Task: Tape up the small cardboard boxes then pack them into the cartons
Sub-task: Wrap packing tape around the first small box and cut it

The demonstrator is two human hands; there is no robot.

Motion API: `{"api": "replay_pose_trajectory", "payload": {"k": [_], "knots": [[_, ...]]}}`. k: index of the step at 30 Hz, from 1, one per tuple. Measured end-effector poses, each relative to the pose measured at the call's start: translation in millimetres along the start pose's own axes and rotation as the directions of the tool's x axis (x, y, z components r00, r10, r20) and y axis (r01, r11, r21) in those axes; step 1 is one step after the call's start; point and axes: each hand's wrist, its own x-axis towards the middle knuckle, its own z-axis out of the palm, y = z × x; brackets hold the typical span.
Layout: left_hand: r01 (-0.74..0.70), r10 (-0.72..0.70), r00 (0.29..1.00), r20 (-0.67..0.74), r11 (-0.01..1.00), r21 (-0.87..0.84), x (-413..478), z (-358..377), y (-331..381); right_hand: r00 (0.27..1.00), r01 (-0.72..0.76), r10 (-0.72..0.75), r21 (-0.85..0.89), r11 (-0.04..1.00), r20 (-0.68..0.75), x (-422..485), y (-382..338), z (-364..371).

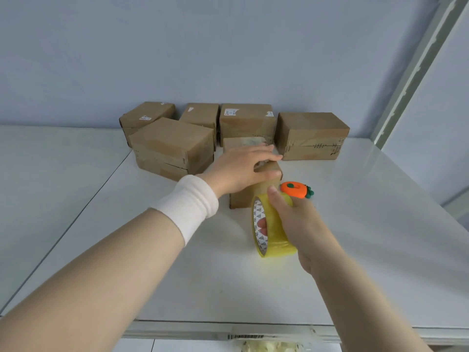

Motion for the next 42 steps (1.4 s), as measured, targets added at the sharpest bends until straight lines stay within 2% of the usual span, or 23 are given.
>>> {"api": "replay_pose_trajectory", "payload": {"k": [3, 4, 5, 6, 7, 8, 9, 10, 12, 14, 17, 19, 20, 22, 23, 25, 27, 29, 32, 35, 37, 39, 42], "knots": [[0.008, -0.007, 1.0, 0.01, 0.999, -0.05, -3, -9, 8, 0.998, -0.044, 0.041, 0.057, 0.997, 0.055, -4, -9, 1], [0.02, -0.028, 0.998, -0.06, 0.992, -0.123, -6, -12, 11, 0.996, -0.058, 0.053, 0.07, 0.996, 0.069, -4, -10, 1], [0.039, -0.082, 0.976, -0.2, 0.976, -0.212, -11, -14, 14, 0.995, -0.074, 0.068, 0.076, 0.994, 0.078, -6, -10, 1], [0.057, -0.179, 0.907, -0.38, 0.949, -0.309, -19, -16, 18, 0.993, -0.088, 0.081, 0.081, 0.993, 0.084, -6, -10, 0], [0.072, -0.297, 0.802, -0.518, 0.909, -0.409, -30, -16, 21, 0.992, -0.098, 0.09, 0.089, 0.991, 0.091, -6, -10, 0], [0.106, -0.419, 0.708, -0.569, 0.859, -0.501, -41, -13, 24, 0.99, -0.106, 0.096, 0.095, 0.99, 0.099, -6, -10, -1], [0.176, -0.52, 0.681, -0.515, 0.799, -0.575, -54, -10, 28, 0.989, -0.112, 0.101, 0.098, 0.989, 0.108, -6, -11, -2], [0.275, -0.589, 0.717, -0.373, 0.731, -0.625, -64, -5, 32, 0.988, -0.117, 0.106, 0.096, 0.988, 0.114, -5, -11, -3], [0.454, -0.639, 0.769, -0.021, 0.569, -0.686, -76, 6, 39, 0.987, -0.127, 0.117, 0.087, 0.988, 0.112, -2, -10, -4], [0.506, -0.648, 0.751, 0.128, 0.441, -0.741, -74, 11, 42, 0.985, -0.137, 0.129, 0.057, 0.989, 0.118, 1, -8, -5], [0.496, -0.658, 0.737, 0.154, 0.373, -0.784, -64, 11, 44, 0.984, -0.153, 0.152, 0.004, 0.988, 0.098, 8, -6, -16], [0.494, -0.652, 0.74, 0.164, 0.362, -0.791, -60, 10, 43, 0.994, -0.074, 0.063, -0.123, 0.99, -0.089, 24, -2, -33], [0.498, -0.649, 0.74, 0.175, 0.354, -0.792, -59, 10, 42, 0.978, -0.032, -0.034, -0.31, 0.95, -0.207, 36, 2, -45], [0.517, -0.642, 0.734, 0.219, 0.321, -0.794, -57, 9, 42, 0.925, -0.035, -0.228, -0.666, 0.745, -0.304, 63, 13, -63], [0.523, -0.639, 0.732, 0.237, 0.305, -0.796, -57, 9, 42, 0.918, -0.037, -0.278, -0.759, 0.65, -0.283, 75, 16, -67], [0.528, -0.633, 0.731, 0.253, 0.292, -0.797, -55, 8, 41, 0.928, -0.002, -0.312, -0.837, 0.547, -0.206, 96, 19, -65], [0.534, -0.625, 0.735, 0.265, 0.291, -0.794, -54, 7, 38, 0.94, 0.041, -0.307, -0.843, 0.536, -0.149, 111, 18, -59], [0.538, -0.609, 0.742, 0.28, 0.292, -0.791, -54, 7, 36, 0.944, 0.093, -0.305, -0.783, 0.615, -0.128, 119, 18, -58], [0.512, -0.594, 0.753, 0.284, 0.257, -0.82, -55, 9, 31, 0.935, 0.2, -0.329, -0.566, 0.8, -0.135, 114, 19, -65], [0.481, -0.577, 0.763, 0.291, 0.207, -0.852, -55, 10, 29, 0.871, 0.356, -0.453, -0.389, 0.85, -0.193, 93, 14, -73], [0.476, -0.574, 0.767, 0.286, 0.211, -0.854, -55, 11, 28, 0.799, 0.505, -0.578, -0.341, 0.793, -0.163, 74, 3, -75], [0.471, -0.577, 0.767, 0.278, 0.212, -0.856, -54, 13, 26, 0.707, 0.654, -0.707, -0.376, 0.656, -0.003, 55, -10, -69], [0.469, -0.582, 0.763, 0.282, 0.198, -0.861, -53, 14, 26, 0.635, 0.739, -0.732, -0.47, 0.482, 0.248, 42, -19, -53]]}}
